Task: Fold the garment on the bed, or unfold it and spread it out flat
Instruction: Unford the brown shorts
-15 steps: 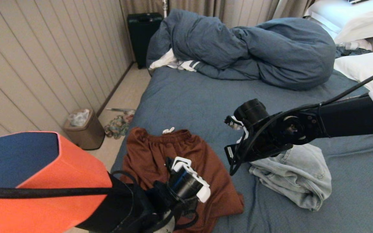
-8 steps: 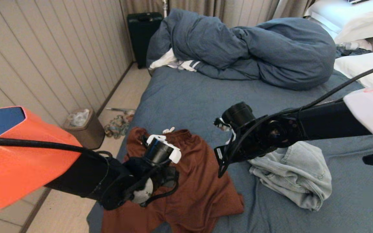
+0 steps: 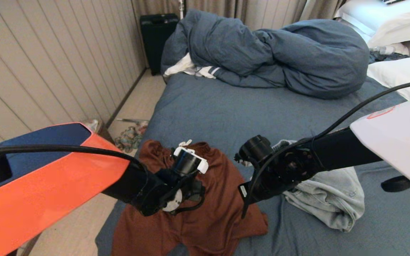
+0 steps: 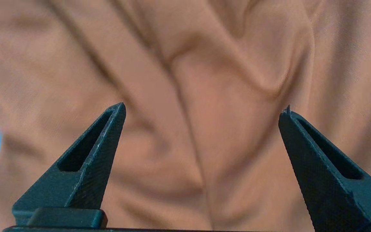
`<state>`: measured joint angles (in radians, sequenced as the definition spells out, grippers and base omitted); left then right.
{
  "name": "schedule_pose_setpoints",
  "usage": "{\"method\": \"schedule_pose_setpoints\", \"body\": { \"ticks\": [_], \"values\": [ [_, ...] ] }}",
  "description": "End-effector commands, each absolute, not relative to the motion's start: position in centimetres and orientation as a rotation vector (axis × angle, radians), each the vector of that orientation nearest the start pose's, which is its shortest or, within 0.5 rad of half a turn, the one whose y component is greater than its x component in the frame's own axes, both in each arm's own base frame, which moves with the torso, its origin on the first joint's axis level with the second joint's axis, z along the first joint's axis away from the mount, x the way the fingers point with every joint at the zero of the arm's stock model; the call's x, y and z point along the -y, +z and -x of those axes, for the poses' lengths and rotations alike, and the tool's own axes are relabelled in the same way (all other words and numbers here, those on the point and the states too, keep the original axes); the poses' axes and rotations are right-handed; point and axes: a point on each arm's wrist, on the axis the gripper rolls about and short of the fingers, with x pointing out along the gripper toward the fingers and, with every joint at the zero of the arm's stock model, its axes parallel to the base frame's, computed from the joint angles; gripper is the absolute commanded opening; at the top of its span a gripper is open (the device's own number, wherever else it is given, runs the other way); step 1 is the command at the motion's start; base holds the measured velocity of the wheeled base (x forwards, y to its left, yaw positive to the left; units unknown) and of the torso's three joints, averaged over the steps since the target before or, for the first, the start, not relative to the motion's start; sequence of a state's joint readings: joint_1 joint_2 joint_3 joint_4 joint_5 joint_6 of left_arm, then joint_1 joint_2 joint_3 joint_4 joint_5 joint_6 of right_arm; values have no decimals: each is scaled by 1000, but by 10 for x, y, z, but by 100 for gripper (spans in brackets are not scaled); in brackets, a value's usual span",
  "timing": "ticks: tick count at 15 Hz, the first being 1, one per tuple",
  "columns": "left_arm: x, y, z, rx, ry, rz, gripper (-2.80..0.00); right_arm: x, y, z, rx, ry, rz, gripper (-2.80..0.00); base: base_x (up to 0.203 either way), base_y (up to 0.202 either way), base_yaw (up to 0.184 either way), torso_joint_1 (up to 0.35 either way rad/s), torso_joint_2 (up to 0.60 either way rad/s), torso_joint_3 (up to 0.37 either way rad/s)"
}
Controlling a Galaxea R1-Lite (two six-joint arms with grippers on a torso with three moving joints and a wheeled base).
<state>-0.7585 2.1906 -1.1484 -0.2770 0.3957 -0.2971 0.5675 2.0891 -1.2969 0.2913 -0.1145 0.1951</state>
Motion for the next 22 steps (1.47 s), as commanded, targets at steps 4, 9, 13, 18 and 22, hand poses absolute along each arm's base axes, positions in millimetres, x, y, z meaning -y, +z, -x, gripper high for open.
{"method": "schedule_pose_setpoints", "body": {
  "ticks": [4, 9, 13, 18, 22],
  "values": [
    [306, 25, -329, -661, -285, -223, 0, -193, 72, -312, -1141, 271, 226, -280, 0, 0, 0, 0, 0, 0],
    [328, 12, -343, -622, -332, -301, 0, -163, 70, -298, -1162, 218, 204, -280, 0, 0, 0, 0, 0, 0],
    [338, 10, -364, -582, -325, -334, 0, -159, 65, -304, -1161, 202, 194, -280, 0, 0, 0, 0, 0, 0],
    [327, 32, -414, -512, -261, -322, 0, -160, 55, -307, -1170, 190, 202, -280, 0, 0, 0, 0, 0, 0],
    [311, 15, -434, -470, -201, -379, 0, -164, 57, -308, -1151, 184, 215, -280, 0, 0, 0, 0, 0, 0]
  ]
}}
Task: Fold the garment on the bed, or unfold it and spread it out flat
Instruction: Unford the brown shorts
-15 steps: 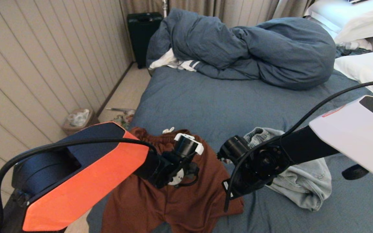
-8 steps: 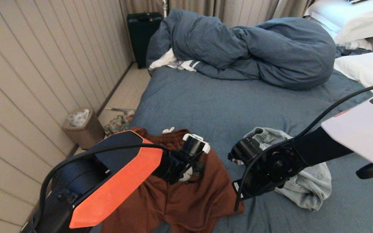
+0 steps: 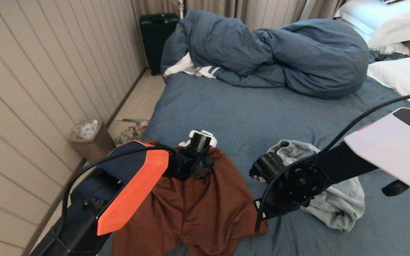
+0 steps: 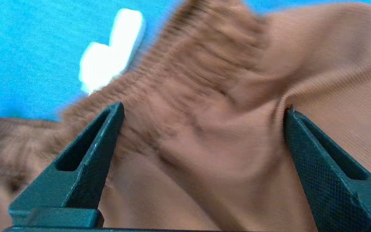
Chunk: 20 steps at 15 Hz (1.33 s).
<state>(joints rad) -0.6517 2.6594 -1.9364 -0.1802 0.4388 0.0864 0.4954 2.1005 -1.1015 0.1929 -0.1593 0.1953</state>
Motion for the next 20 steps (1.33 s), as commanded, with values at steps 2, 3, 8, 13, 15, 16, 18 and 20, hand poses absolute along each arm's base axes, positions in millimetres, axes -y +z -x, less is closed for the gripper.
{"method": "schedule_pose_setpoints", "body": {
  "ticks": [2, 3, 8, 13, 15, 16, 18, 20],
  "values": [
    [307, 11, -438, -465, -183, -383, 0, -165, 53, -307, -1162, 185, 222, -280, 0, 0, 0, 0, 0, 0],
    [305, 11, -440, -460, -180, -391, 0, -164, 51, -305, -1173, 182, 227, -280, 0, 0, 0, 0, 0, 0],
    [279, 23, -462, -381, -126, -399, 0, -165, 48, -302, -1182, 186, 237, -280, 0, 0, 0, 0, 0, 0],
    [260, 44, -473, -342, -87, -372, 0, -183, 39, -299, -1193, 224, 271, -280, 0, 0, 0, 0, 0, 0],
    [259, 49, -474, -334, -82, -367, 0, -184, 43, -302, -1151, 230, 253, -280, 0, 0, 0, 0, 0, 0],
    [257, 50, -474, -334, -79, -366, 0, -184, 44, -303, -1123, 228, 244, -280, 0, 0, 0, 0, 0, 0],
    [257, 56, -474, -322, -77, -359, 0, -182, 56, -307, -1036, 219, 212, -280, 0, 0, 0, 0, 0, 0],
    [257, 58, -474, -317, -77, -356, 0, -180, 72, -310, -955, 210, 170, -280, 0, 0, 0, 0, 0, 0]
  ]
}}
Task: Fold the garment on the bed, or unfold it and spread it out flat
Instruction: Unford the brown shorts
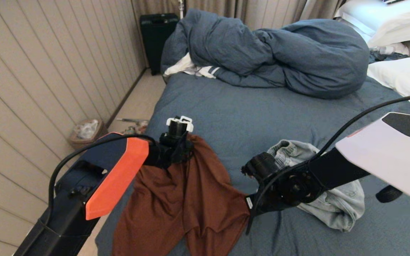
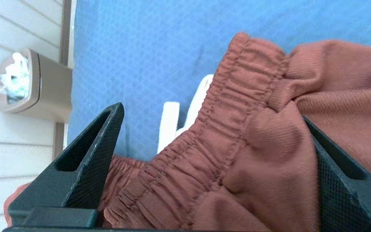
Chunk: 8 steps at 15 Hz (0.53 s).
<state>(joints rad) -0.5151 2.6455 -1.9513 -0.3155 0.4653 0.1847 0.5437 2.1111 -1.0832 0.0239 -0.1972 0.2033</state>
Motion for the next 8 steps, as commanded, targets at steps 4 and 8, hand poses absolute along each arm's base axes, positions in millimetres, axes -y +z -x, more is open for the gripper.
{"method": "schedule_pose_setpoints", "body": {
  "ticks": [4, 8],
  "values": [
    [255, 66, -475, -281, -58, -338, 0, -161, 102, -320, -829, 154, 91, -280, 0, 0, 0, 0, 0, 0],
    [255, 78, -475, -242, -47, -316, 0, -153, 115, -319, -798, 139, 71, -280, 0, 0, 0, 0, 0, 0]
  ]
}}
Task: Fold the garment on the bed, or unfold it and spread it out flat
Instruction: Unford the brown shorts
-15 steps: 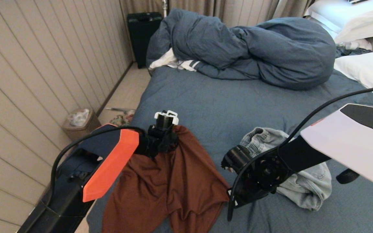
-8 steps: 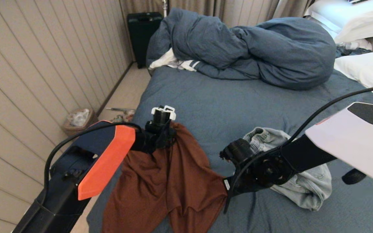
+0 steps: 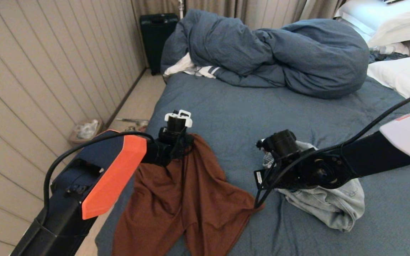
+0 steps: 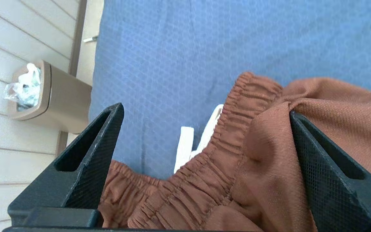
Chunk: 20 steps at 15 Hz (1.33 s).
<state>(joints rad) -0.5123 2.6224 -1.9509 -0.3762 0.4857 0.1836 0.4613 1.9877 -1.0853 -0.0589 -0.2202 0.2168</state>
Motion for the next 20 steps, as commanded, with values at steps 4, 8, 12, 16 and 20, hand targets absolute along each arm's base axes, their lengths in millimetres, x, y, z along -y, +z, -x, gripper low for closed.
{"method": "schedule_pose_setpoints", "body": {
  "ticks": [4, 8, 12, 16, 20],
  "values": [
    [253, 98, -472, -202, -42, -280, 0, -156, 110, -317, -802, 148, 77, -280, 0, 0, 0, 0, 0, 0],
    [262, 104, -466, -187, -41, -261, 0, -157, 111, -318, -798, 152, 78, -280, 0, 0, 0, 0, 0, 0],
    [268, 102, -463, -190, -50, -257, 0, -158, 111, -318, -789, 154, 73, -280, 0, 0, 0, 0, 0, 0],
    [271, 98, -461, -197, -50, -237, 0, -157, 112, -319, -784, 154, 70, -280, 0, 0, 0, 0, 0, 0],
    [273, 120, -450, -204, -68, -196, 0, -158, 112, -320, -781, 160, 64, -280, 0, 0, 0, 0, 0, 0]
  ]
}}
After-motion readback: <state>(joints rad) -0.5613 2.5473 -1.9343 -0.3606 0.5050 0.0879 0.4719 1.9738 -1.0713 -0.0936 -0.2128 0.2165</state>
